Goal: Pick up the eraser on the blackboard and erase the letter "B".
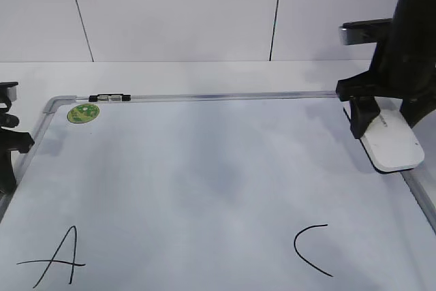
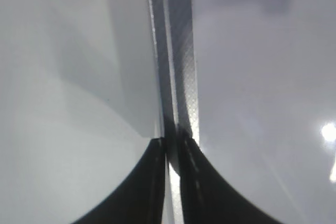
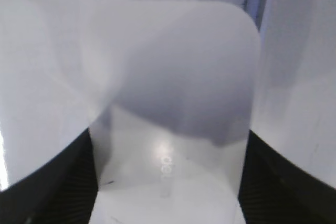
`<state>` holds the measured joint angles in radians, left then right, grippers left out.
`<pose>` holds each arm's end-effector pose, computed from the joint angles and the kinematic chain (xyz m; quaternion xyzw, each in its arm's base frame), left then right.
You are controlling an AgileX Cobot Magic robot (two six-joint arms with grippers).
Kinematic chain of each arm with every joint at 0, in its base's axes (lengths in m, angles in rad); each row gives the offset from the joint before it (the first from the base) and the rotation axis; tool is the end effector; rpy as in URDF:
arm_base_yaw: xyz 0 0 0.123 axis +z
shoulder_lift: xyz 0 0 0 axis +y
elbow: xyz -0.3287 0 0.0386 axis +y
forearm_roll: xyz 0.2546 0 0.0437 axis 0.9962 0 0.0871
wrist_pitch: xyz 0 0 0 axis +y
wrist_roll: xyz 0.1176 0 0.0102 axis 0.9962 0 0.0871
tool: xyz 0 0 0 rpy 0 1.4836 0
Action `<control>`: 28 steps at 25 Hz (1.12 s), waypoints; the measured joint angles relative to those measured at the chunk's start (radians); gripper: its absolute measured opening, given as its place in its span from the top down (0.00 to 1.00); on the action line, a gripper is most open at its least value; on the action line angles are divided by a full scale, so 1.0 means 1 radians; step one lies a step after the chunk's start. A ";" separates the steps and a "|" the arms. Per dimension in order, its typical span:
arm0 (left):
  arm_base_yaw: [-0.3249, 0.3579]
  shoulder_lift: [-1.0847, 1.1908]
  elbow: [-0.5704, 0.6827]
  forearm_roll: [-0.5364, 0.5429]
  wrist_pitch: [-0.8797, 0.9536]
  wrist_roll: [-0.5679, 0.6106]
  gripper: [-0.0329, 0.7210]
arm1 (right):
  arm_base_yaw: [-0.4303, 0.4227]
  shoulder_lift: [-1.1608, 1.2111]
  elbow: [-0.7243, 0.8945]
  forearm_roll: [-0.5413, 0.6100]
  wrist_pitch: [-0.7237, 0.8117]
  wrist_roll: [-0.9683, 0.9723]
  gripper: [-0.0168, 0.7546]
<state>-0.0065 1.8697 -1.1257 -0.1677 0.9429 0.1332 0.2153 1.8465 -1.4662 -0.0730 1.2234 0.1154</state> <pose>0.3478 -0.0182 0.1686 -0.0195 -0.9975 0.0678 0.0101 0.3785 0.0745 0.2573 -0.0614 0.9971 -0.0297 0.0325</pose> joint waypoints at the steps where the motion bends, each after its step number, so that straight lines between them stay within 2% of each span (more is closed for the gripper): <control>1: 0.000 0.000 0.000 0.000 0.000 0.000 0.88 | -0.022 -0.002 0.002 0.009 0.000 0.000 0.30; 7: 0.000 0.000 0.000 -0.006 0.000 0.000 0.88 | -0.098 -0.002 0.002 0.046 0.000 -0.049 0.30; 12: 0.000 0.000 0.000 -0.010 0.000 0.002 0.88 | -0.141 0.028 0.002 0.119 0.000 -0.115 0.30; 18: 0.000 0.000 0.000 -0.012 0.000 0.002 0.88 | -0.142 0.092 0.002 0.170 -0.002 -0.201 0.30; 28: 0.000 0.000 0.000 -0.013 0.000 0.004 0.88 | -0.167 0.163 -0.001 0.161 -0.009 -0.213 0.30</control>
<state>-0.0065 1.8697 -1.1257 -0.1811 0.9429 0.1368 0.0480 2.0093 -1.4673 0.0880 1.2148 -0.0974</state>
